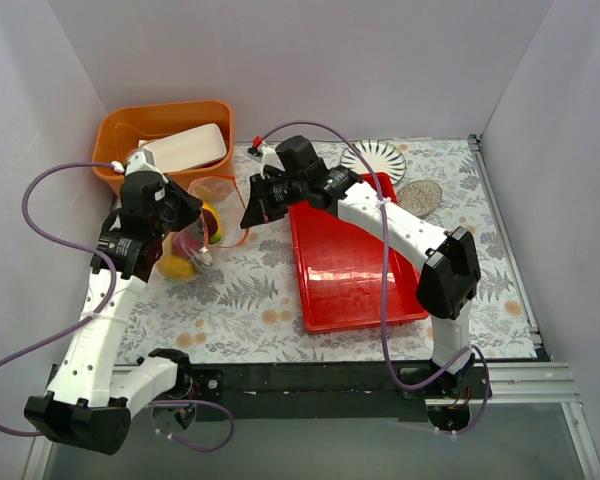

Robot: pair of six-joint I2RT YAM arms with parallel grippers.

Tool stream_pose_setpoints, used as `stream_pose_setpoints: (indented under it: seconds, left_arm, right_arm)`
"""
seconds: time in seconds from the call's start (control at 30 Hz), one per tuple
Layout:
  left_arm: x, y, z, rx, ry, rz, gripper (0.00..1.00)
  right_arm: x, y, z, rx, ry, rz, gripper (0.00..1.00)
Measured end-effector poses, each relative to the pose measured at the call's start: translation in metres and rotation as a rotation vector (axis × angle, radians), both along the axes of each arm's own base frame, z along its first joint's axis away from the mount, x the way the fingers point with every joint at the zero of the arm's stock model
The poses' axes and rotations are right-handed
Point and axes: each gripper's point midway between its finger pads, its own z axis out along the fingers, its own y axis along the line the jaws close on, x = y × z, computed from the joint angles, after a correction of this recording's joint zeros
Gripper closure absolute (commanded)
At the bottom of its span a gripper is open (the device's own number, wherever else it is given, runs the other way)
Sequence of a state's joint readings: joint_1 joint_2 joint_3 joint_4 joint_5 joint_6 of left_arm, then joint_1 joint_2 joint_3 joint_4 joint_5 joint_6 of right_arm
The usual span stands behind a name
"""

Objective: Place the food in the zip-top bag and seal the zipper
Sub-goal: Adjust the zipper food storage bag at the center of the board.

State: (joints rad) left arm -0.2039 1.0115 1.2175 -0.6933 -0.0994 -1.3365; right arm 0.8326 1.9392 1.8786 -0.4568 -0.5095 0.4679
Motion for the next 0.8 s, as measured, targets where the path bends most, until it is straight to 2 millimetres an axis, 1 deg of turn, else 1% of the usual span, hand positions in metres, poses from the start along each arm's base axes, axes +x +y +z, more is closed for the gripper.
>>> stream_pose_setpoints:
  seconds: [0.03, 0.07, 0.13, 0.17, 0.2, 0.27, 0.33, 0.4, 0.47, 0.53, 0.6, 0.73, 0.8]
  left_arm:
    - [-0.002, -0.001, -0.008, 0.003, 0.014, -0.008, 1.0]
    - [-0.002, -0.003, -0.016, 0.003, 0.027, -0.02, 1.0]
    - [-0.006, -0.01, -0.042, -0.002, 0.085, -0.064, 1.0]
    - [-0.007, -0.015, -0.059, -0.008, 0.128, -0.093, 1.0]
    - [-0.008, -0.02, -0.07, -0.016, 0.157, -0.118, 1.0]
    - [-0.009, -0.034, -0.095, -0.046, 0.213, -0.186, 1.0]
    - [-0.013, -0.047, -0.12, -0.082, 0.27, -0.251, 1.0]
    - [-0.02, -0.058, -0.137, -0.119, 0.313, -0.308, 1.0]
    - [-0.023, -0.067, -0.143, -0.152, 0.328, -0.359, 1.0]
    - [-0.024, -0.076, -0.139, -0.177, 0.314, -0.403, 1.0]
    - [-0.023, -0.085, -0.132, -0.193, 0.289, -0.446, 1.0]
    - [-0.023, -0.104, -0.126, -0.203, 0.275, -0.525, 1.0]
    - [-0.025, -0.121, -0.126, -0.187, 0.281, -0.578, 1.0]
  right_arm:
    - [0.001, 0.0, -0.004, 0.0, 0.003, -0.003, 0.99]
    - [0.001, 0.0, -0.012, -0.007, 0.012, -0.008, 0.98]
    - [0.002, -0.003, -0.03, -0.03, 0.034, -0.021, 0.98]
    - [0.002, -0.005, -0.042, -0.045, 0.047, -0.028, 0.98]
    - [0.001, -0.008, -0.052, -0.06, 0.057, -0.036, 0.99]
    - [-0.003, -0.017, -0.079, -0.108, 0.091, -0.058, 0.98]
    - [-0.006, -0.025, -0.1, -0.15, 0.113, -0.078, 0.98]
    - [-0.009, -0.036, -0.119, -0.196, 0.132, -0.105, 0.98]
    - [-0.009, -0.044, -0.127, -0.221, 0.13, -0.132, 0.98]
    - [-0.009, -0.051, -0.126, -0.229, 0.114, -0.161, 0.98]
    - [-0.008, -0.058, -0.118, -0.219, 0.085, -0.192, 0.98]
    - [-0.005, -0.061, -0.087, -0.149, 0.016, -0.224, 0.97]
    - [-0.002, -0.06, -0.073, -0.112, -0.014, -0.231, 0.97]
